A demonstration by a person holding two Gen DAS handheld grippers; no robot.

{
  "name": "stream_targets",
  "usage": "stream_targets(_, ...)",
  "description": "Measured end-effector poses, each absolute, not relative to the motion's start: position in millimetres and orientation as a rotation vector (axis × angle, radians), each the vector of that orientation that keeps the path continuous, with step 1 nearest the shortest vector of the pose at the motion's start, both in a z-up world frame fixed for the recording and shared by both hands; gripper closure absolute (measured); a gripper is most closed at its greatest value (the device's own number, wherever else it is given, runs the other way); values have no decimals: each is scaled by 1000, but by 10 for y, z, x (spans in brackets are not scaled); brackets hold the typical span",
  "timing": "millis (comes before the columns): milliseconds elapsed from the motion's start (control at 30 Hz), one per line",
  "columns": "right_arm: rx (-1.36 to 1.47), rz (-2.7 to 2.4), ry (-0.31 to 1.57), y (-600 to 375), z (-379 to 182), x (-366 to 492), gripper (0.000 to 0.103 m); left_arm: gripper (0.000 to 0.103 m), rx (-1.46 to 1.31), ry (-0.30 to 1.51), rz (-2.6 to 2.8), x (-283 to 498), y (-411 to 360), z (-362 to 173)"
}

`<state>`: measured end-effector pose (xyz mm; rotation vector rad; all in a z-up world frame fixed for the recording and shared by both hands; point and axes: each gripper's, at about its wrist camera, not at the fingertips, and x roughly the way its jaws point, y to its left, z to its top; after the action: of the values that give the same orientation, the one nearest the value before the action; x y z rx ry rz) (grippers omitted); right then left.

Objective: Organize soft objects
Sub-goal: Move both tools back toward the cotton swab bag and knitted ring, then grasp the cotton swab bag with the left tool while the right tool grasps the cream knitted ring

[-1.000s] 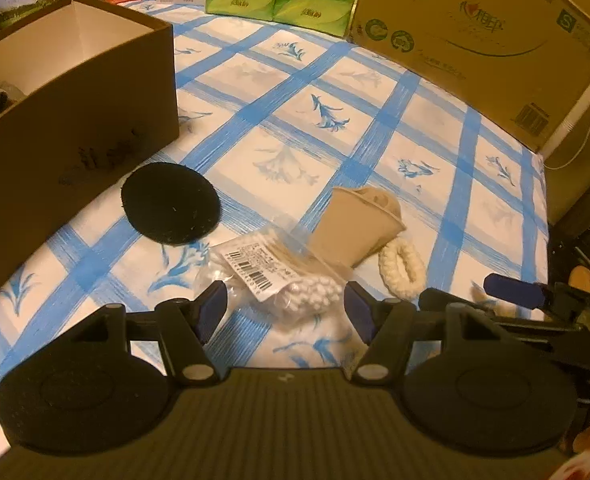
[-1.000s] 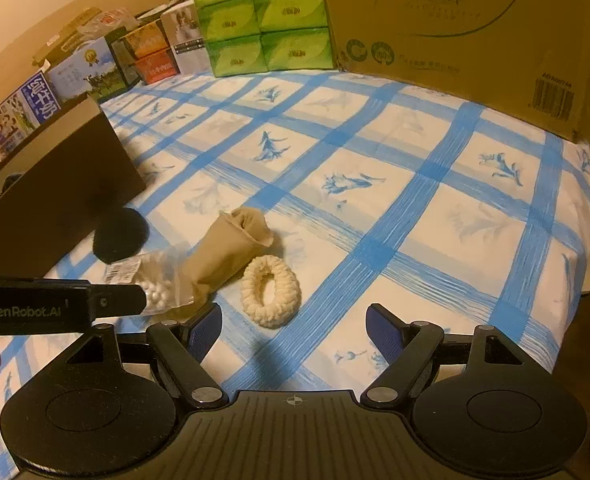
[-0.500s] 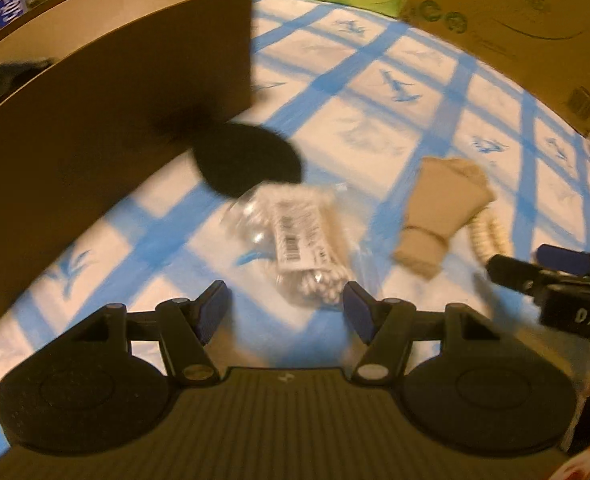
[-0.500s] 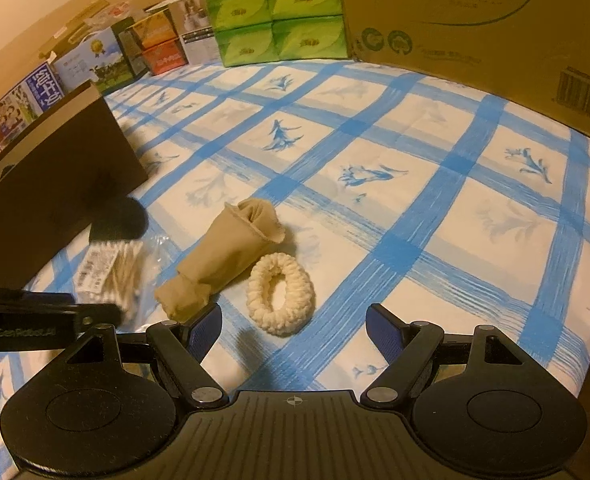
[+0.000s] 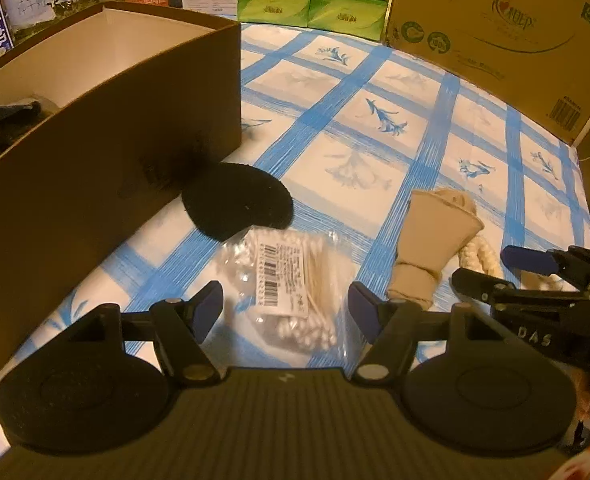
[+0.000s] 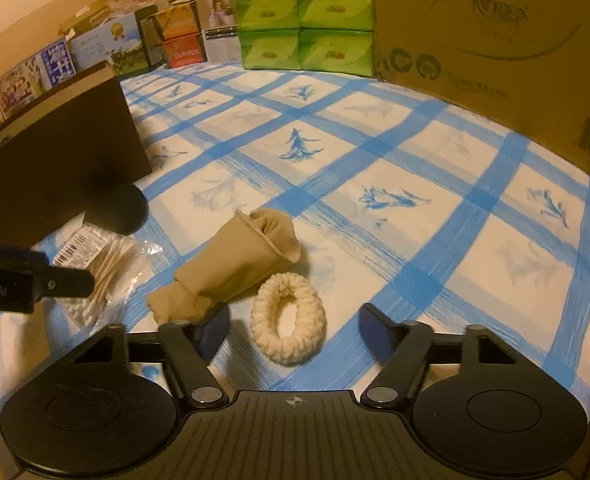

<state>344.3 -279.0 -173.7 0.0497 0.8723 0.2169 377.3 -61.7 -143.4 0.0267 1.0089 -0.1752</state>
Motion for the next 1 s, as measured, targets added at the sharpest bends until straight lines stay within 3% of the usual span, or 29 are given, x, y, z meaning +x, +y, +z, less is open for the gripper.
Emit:
stream_targets(133, -28, 222, 851, -2696, -1779, 3452, 46, 36, 47, 1012, -164, 3845, -656, -1508)
stream_targets(400, -68, 245, 853, -2660, -1778, 3393, 75, 40, 59, 1027, -150, 3931, -674, -1623)
stream_targets(467, -68, 250, 865, -2669, -1764, 3372, 79, 45, 56, 1028, -151, 3925, -674, -1617)
stream_targets(667, -40, 251, 912, -2712, -1730, 3287, 81, 68, 73, 1024, -189, 3851, -699, -1575)
stream_targets(1000, 28, 262, 953, -2735, -1578, 3063, 83, 76, 84, 1025, -194, 3531, -592, -1449)
